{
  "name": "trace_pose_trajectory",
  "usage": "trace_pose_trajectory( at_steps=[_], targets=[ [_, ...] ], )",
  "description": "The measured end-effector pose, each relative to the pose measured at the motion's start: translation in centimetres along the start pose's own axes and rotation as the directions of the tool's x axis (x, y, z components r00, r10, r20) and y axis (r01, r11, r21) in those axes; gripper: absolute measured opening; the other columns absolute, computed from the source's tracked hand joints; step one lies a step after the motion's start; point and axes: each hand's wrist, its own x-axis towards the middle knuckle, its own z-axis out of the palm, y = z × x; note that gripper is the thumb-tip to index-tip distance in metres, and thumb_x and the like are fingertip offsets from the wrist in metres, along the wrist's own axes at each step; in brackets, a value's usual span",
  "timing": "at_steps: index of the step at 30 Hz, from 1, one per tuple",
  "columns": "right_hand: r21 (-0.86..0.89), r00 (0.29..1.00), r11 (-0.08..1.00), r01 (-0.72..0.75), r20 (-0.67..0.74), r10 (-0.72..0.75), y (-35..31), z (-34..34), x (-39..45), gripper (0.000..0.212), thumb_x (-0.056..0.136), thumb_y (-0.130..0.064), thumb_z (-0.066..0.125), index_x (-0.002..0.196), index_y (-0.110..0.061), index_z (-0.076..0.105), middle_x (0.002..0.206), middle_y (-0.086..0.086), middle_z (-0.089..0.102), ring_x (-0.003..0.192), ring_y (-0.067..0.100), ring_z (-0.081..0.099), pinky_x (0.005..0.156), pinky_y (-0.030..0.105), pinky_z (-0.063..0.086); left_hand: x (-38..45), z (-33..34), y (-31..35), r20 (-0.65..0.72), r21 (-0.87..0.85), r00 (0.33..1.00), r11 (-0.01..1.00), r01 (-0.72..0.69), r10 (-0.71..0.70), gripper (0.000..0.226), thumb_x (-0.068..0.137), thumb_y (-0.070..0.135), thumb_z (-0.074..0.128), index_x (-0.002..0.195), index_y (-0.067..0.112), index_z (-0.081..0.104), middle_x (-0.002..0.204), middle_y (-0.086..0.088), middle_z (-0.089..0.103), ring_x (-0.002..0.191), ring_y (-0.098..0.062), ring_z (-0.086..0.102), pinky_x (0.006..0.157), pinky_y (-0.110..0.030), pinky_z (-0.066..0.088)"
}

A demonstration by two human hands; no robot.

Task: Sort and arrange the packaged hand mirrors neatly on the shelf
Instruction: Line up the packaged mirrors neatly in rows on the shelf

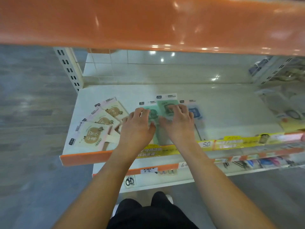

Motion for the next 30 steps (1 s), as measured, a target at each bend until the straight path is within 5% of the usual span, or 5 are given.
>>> trace_pose_trajectory(
  at_steps=[16,30],
  targets=[
    [0.035,0.998,0.999,-0.009,0.068,0.006,10.8,-3.3,4.3,0.048,0.080,-0.041,0.069,0.124,-0.024,0.058,0.134,0.003,0.047,0.117,0.033,0.043,0.098,0.040,0.035,2.6,5.2,10.4,0.088,0.137,0.992,0.987,0.083,-0.095,0.046,0.092,0.036,0.049,0.135,0.018,0.044,0.138,-0.004,0.043,0.123,-0.027,0.045,0.099,-0.040,0.035],
    [-0.019,0.986,0.998,0.063,0.156,-0.059,12.1,-3.2,5.0,0.060,0.081,-0.054,0.069,0.132,-0.027,0.052,0.137,0.000,0.039,0.122,0.031,0.035,0.102,0.039,0.032,2.3,6.0,11.3,0.034,0.109,0.990,0.985,0.134,-0.138,0.040,0.093,0.035,0.049,0.130,0.019,0.049,0.134,-0.001,0.046,0.119,-0.023,0.048,0.096,-0.039,0.039]
  ],
)
